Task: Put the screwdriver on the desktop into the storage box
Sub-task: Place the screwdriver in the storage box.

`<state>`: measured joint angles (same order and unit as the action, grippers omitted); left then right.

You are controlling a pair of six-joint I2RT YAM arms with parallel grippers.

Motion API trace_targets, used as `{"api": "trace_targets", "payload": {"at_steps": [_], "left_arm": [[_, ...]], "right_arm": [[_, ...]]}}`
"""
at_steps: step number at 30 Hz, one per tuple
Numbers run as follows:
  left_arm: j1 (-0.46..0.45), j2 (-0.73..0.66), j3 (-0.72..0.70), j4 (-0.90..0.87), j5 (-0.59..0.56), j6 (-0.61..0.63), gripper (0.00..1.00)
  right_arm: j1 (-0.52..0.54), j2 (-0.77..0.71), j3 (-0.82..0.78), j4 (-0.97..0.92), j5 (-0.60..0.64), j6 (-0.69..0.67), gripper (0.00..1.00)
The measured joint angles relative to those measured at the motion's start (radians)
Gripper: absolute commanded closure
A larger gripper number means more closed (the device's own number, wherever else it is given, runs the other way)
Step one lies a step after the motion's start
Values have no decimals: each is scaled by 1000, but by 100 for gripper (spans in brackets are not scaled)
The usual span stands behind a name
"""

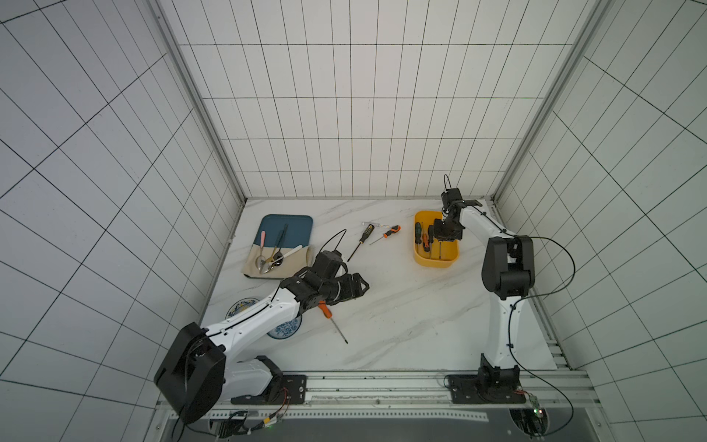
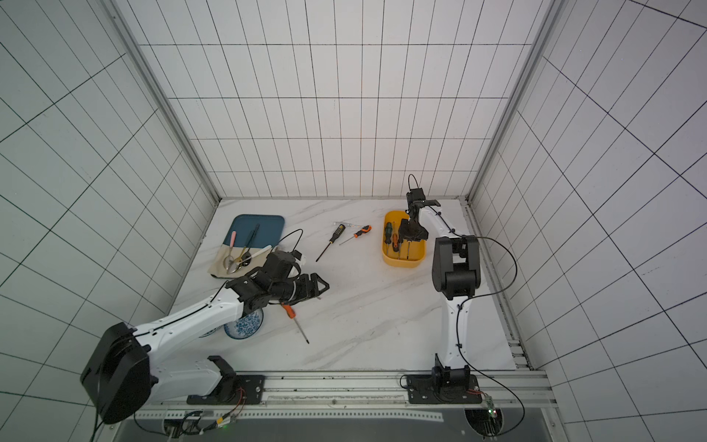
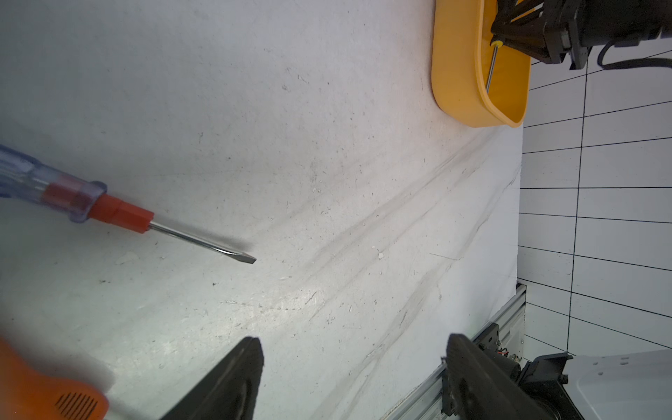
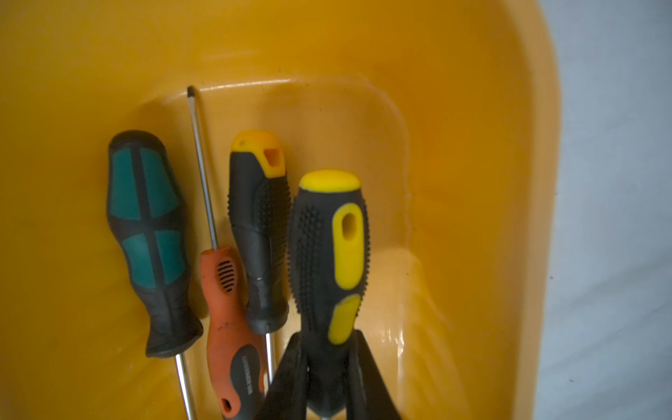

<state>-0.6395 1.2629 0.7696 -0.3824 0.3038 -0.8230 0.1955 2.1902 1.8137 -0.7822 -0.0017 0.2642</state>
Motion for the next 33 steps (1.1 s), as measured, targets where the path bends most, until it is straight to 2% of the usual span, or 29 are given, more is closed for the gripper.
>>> {"api": "trace_targets", "payload": {"at_steps": [17, 27, 33], "left_arm": [[8, -13, -13, -4, -9, 0, 17], [21, -30, -22, -4, -11, 0, 17], [34, -48, -30, -10, -13, 0, 17]], "right_arm": [[0, 48, 37, 8, -13, 1, 75], [1, 49, 53, 5, -16, 1, 65], [9, 49, 60, -1, -14, 1, 64]]}}
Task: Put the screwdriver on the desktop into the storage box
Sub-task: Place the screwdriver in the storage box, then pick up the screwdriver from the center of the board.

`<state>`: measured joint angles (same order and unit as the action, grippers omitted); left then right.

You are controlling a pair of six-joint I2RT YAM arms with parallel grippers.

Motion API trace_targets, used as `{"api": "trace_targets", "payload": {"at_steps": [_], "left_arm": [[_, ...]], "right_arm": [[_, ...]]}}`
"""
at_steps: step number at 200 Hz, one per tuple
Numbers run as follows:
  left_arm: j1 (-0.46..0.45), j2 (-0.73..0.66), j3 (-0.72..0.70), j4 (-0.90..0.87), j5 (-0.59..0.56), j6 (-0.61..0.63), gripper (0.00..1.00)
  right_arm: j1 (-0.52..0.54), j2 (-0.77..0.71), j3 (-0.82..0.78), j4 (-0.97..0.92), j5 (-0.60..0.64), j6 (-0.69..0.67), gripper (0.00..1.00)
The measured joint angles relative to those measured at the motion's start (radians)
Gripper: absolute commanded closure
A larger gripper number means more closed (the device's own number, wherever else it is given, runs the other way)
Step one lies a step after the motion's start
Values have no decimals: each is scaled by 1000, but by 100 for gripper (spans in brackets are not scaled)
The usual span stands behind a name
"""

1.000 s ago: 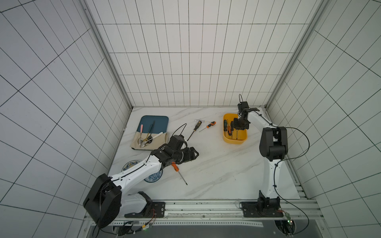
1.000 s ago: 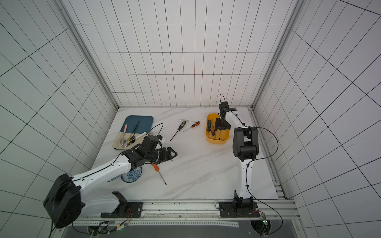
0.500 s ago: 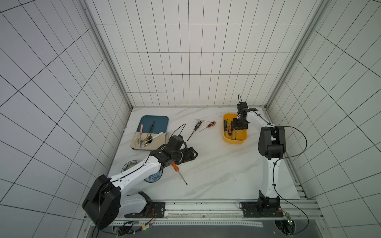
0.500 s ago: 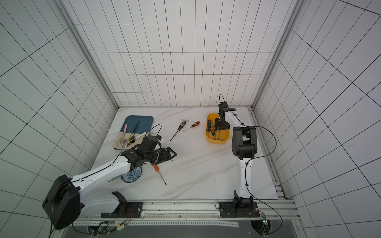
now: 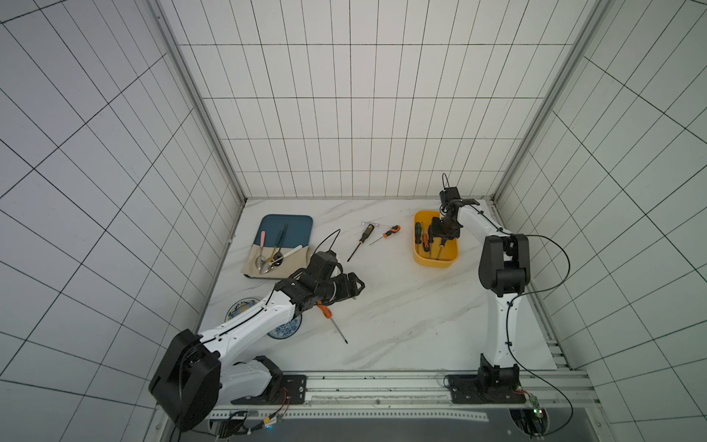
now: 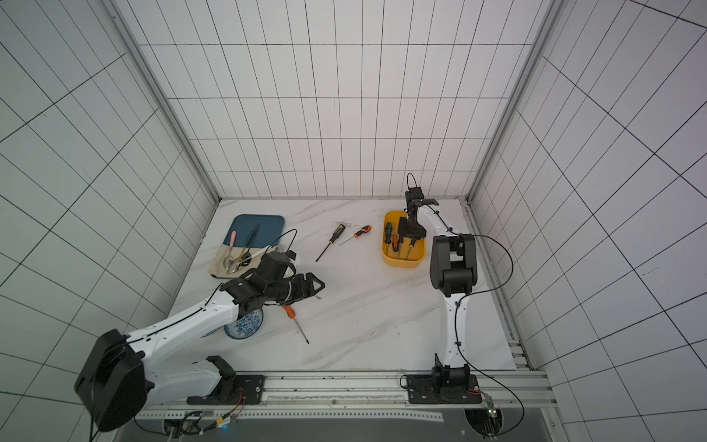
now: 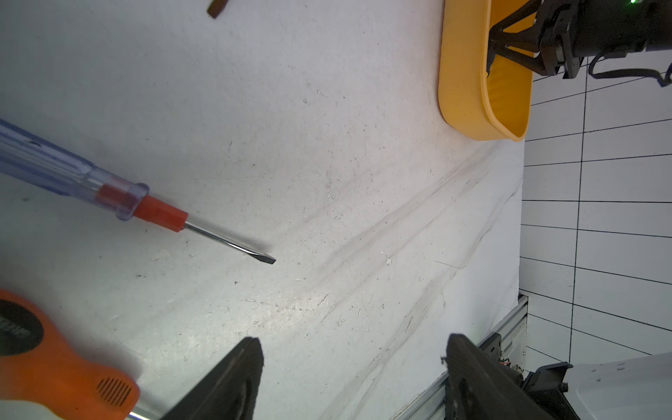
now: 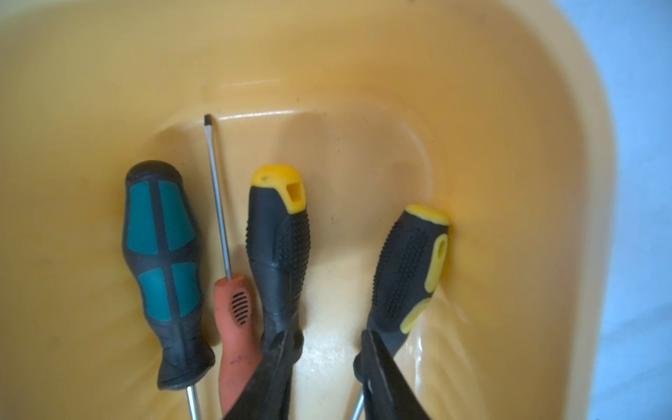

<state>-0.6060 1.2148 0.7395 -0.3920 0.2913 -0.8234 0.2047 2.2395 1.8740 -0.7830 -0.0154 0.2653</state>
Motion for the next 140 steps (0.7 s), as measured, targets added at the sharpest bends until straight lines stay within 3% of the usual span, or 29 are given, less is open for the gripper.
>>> {"api": "trace_targets", "payload": {"at_steps": [32, 71, 140], "left_arm": [[27, -31, -14, -22, -3, 0, 17], [61, -65, -20, -66, -24, 0, 17], [69, -91, -31, -207, -116, -41, 22]], "right_arm": [[22, -35, -11, -7, 14, 0, 64], [85, -213, -111, -1, 28, 2, 62], [217, -505, -428, 90, 3, 61, 62]]}}
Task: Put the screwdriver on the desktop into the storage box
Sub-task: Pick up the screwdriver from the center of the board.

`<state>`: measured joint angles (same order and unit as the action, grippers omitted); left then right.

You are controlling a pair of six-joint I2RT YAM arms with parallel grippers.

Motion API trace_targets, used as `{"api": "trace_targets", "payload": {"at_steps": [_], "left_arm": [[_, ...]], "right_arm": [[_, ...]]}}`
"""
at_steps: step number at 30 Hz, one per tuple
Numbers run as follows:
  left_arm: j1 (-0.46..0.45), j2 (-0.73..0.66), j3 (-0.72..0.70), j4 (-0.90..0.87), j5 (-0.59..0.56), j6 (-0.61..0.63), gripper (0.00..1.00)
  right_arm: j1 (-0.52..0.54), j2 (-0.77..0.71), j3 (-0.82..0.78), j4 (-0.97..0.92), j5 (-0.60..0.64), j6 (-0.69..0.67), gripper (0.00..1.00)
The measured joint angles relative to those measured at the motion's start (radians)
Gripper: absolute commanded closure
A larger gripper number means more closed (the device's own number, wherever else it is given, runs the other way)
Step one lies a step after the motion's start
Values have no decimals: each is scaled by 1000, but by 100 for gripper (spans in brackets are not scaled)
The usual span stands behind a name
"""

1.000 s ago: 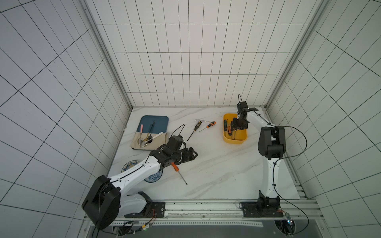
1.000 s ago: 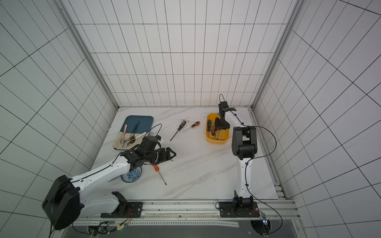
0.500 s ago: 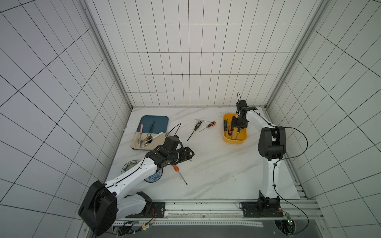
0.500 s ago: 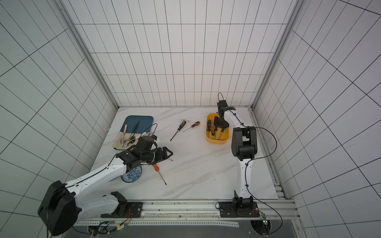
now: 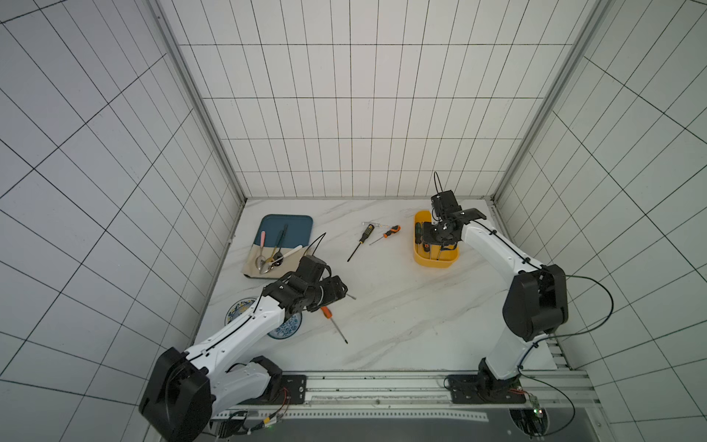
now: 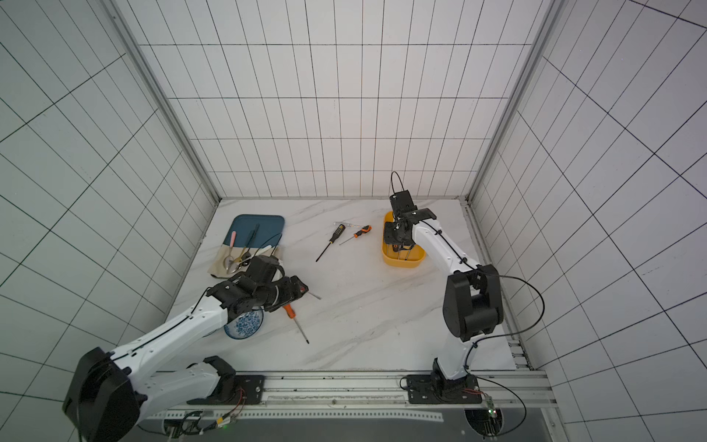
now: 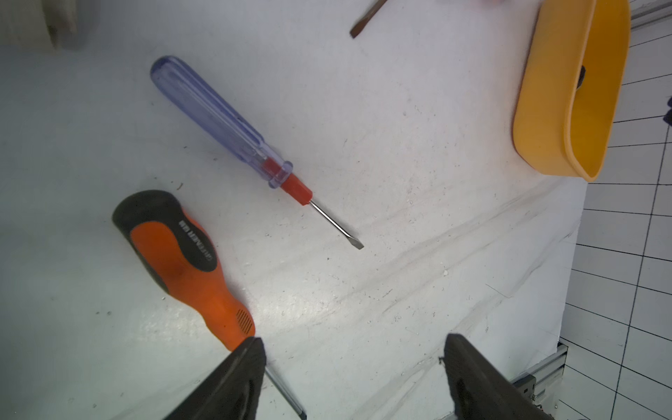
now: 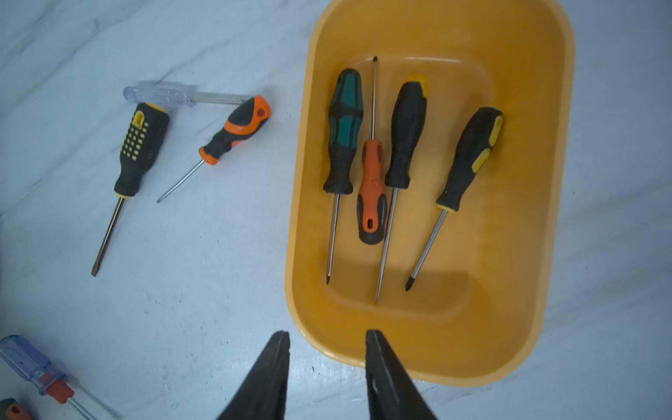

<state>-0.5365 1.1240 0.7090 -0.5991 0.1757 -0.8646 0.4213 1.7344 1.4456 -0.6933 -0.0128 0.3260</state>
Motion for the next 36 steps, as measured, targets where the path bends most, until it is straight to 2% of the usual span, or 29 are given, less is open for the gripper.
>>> {"api": "trace_targets", "payload": {"at_steps": [7, 13, 22, 30, 36], "left_arm": [[-11, 0, -34, -100, -81, -34, 27], [-11, 66, -46, -109, -122, -63, 31], [18, 209, -38, -85, -157, -70, 34], [71, 264, -3, -46, -170, -60, 38], [101, 306, 7, -14, -167, -51, 48]], "right_arm": [[105, -100, -223, 72, -29, 48, 62], [143, -181, -346, 126, -36, 89, 62], [193, -206, -414, 179, -39, 121, 62], [222, -204, -419, 202, -43, 138, 62], [242, -197, -419, 206, -42, 144, 62]]}}
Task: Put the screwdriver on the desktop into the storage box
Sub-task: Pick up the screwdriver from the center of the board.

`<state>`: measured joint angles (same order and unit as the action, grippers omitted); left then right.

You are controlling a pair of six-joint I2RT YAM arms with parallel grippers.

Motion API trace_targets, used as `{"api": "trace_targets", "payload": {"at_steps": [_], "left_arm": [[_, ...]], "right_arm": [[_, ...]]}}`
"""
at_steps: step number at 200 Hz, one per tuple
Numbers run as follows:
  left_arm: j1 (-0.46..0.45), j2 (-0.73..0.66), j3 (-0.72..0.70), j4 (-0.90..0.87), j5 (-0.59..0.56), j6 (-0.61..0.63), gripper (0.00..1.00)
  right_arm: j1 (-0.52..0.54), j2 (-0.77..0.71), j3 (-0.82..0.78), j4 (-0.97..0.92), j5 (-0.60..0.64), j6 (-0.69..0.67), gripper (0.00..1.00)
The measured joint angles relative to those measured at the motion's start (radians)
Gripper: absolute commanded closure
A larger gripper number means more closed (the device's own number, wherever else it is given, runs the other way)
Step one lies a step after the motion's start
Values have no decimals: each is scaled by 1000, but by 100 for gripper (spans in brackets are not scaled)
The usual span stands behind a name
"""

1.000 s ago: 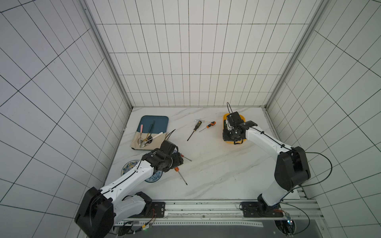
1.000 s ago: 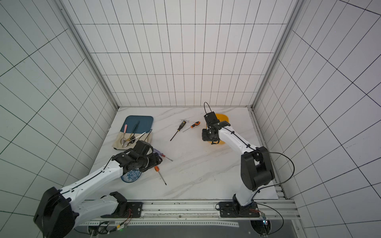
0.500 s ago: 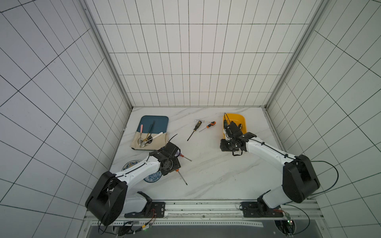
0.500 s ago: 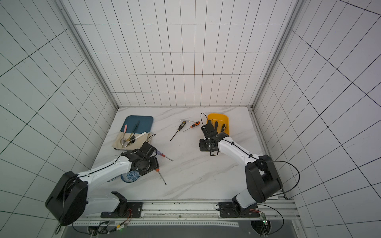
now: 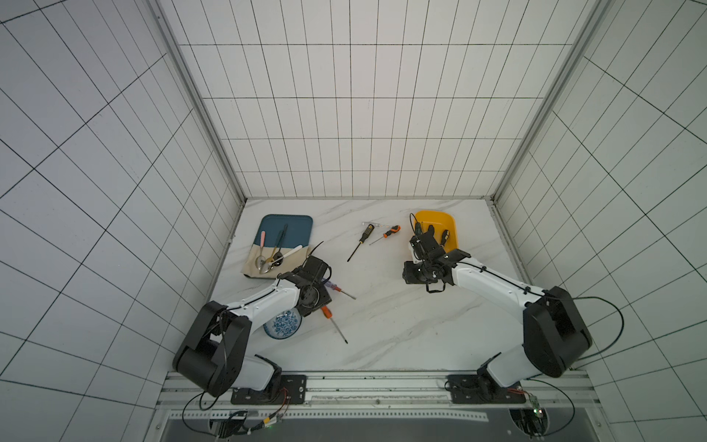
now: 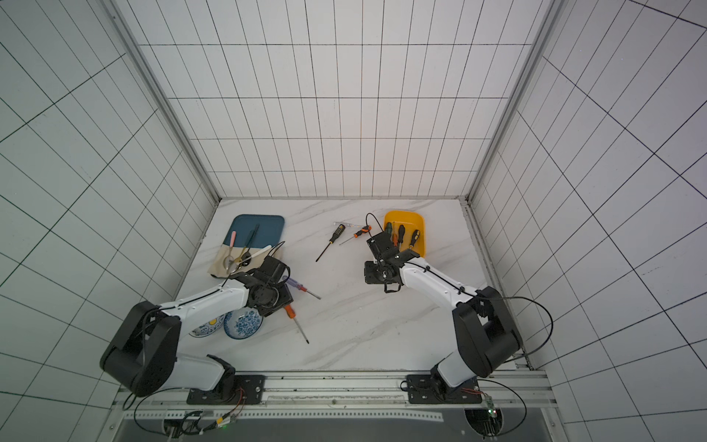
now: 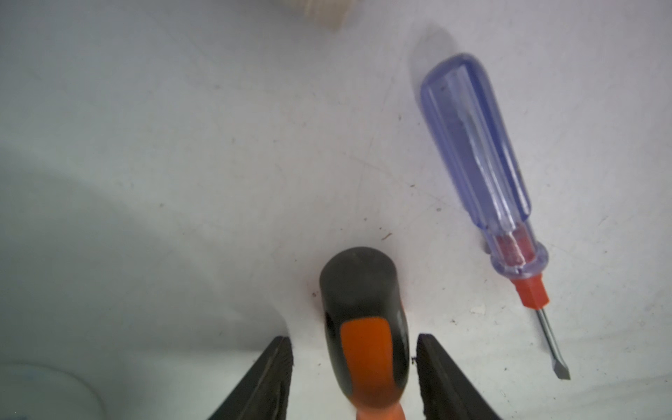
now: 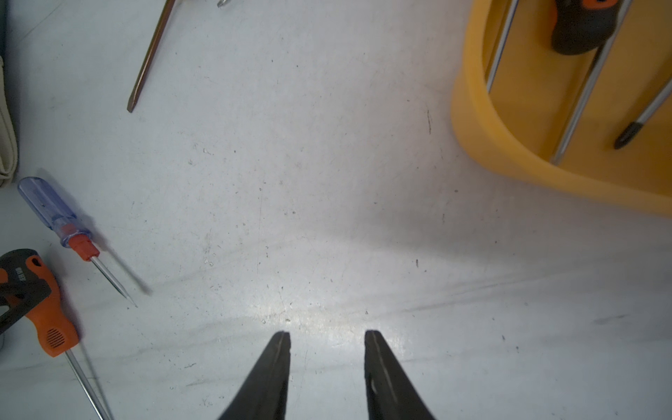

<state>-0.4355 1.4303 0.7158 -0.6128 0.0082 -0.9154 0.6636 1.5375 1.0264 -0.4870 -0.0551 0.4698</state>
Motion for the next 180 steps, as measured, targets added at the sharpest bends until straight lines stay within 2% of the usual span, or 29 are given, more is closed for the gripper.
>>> {"api": "trace_targets", "payload": {"at_steps": [54, 121, 153, 180], "left_arm": [[11, 27, 16, 24, 16, 12, 69], [39, 16, 56, 22, 61, 14, 100], [42, -31, 85, 17, 97, 14, 100], [32, -85, 116, 22, 121, 15, 100]], "right_arm": [[38, 23, 0, 2, 8, 10, 62], [73, 44, 0, 4, 11, 13, 62], [89, 42, 0, 13, -18, 4, 54], [90, 16, 0, 50, -103, -10, 52]]}}
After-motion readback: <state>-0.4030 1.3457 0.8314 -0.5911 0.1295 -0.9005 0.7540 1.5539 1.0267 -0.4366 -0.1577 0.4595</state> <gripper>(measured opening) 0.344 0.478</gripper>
